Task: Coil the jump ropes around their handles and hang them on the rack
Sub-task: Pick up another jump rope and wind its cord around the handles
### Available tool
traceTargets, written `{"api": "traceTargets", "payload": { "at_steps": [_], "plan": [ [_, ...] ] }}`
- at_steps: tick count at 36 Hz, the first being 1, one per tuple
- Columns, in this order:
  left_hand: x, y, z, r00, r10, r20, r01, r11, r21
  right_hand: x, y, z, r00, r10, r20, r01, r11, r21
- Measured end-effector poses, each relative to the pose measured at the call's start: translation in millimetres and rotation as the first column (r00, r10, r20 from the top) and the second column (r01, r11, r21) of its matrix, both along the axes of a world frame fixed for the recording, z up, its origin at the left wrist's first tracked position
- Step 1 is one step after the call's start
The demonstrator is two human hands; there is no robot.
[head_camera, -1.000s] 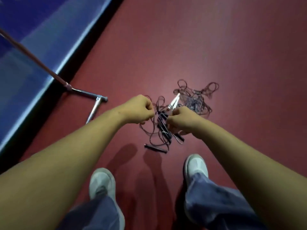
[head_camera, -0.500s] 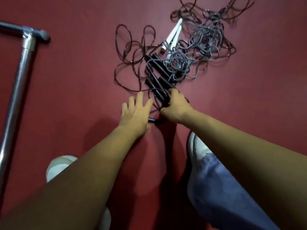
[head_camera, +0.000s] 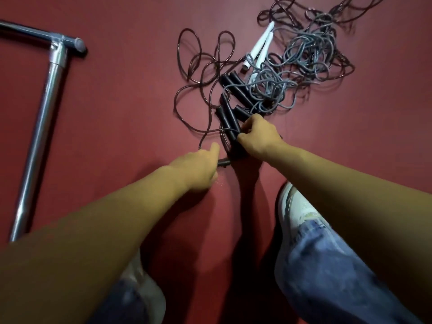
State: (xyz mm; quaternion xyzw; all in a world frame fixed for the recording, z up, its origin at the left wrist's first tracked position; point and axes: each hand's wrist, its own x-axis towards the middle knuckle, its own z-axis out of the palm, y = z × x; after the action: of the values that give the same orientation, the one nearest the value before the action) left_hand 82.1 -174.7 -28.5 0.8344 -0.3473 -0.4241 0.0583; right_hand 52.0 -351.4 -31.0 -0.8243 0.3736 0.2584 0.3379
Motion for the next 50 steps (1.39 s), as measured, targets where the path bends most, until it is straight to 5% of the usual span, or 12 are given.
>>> {"api": "traceTargets", "payload": {
  "at_steps": [5, 10, 14, 18, 24, 27, 32, 40, 45, 47, 50],
  "plan": [
    [36, 15, 25, 0.937, 0.348, 0.020, -0.347, 0.937, -0.045, 9, -5, 19, 0.996, 0.053, -0.078, -0.045, 0.994, 0.103],
    [52, 10, 46, 0.569, 0.750, -0.337, -0.793, 0.609, 0.013, 21, 4, 41, 0.996, -0.048, -0.069, 0.067, 0.951, 0.303],
    [56, 4, 52, 0.391, 0.771, -0.503, -0.854, 0.508, 0.114, 31, 6, 58, 0.983, 0.177, -0.053, -0.163, 0.964, 0.208],
    [58, 9, 55, 0.374, 0.780, -0.501, -0.875, 0.476, 0.088, 31, 6, 57, 0.942, 0.320, -0.101, -0.313, 0.946, 0.083],
    [55, 17, 80, 0.312, 0.665, -0.678, -0.922, 0.385, -0.047, 17, 26, 28, 0.982, 0.186, -0.026, -0.188, 0.980, -0.069],
    [59, 17, 95, 0.230, 0.583, -0.779, -0.960, 0.269, -0.083, 12, 31, 19, 0.993, 0.115, -0.017, -0.116, 0.980, -0.161],
    [67, 17, 100, 0.229, 0.612, -0.757, -0.972, 0.184, -0.145, 14, 19, 20, 0.998, 0.030, -0.062, -0.039, 0.988, -0.151],
    [79, 11, 94, 0.055, 0.677, -0.734, -0.986, -0.078, -0.146, 21, -7, 51, 0.942, 0.112, -0.317, -0.135, 0.990, -0.051],
    [94, 10, 126, 0.332, 0.637, -0.696, -0.927, 0.084, -0.365, 13, -36, 68, 0.911, -0.077, -0.405, 0.187, 0.953, 0.238],
    [94, 7, 139, 0.413, 0.629, -0.659, -0.901, 0.176, -0.397, 17, -44, 79, 0.909, -0.176, -0.377, 0.338, 0.840, 0.424],
    [85, 6, 139, 0.430, 0.688, -0.585, -0.902, 0.350, -0.251, 27, -49, 100, 0.891, -0.342, -0.297, 0.453, 0.635, 0.626]
  ]
}}
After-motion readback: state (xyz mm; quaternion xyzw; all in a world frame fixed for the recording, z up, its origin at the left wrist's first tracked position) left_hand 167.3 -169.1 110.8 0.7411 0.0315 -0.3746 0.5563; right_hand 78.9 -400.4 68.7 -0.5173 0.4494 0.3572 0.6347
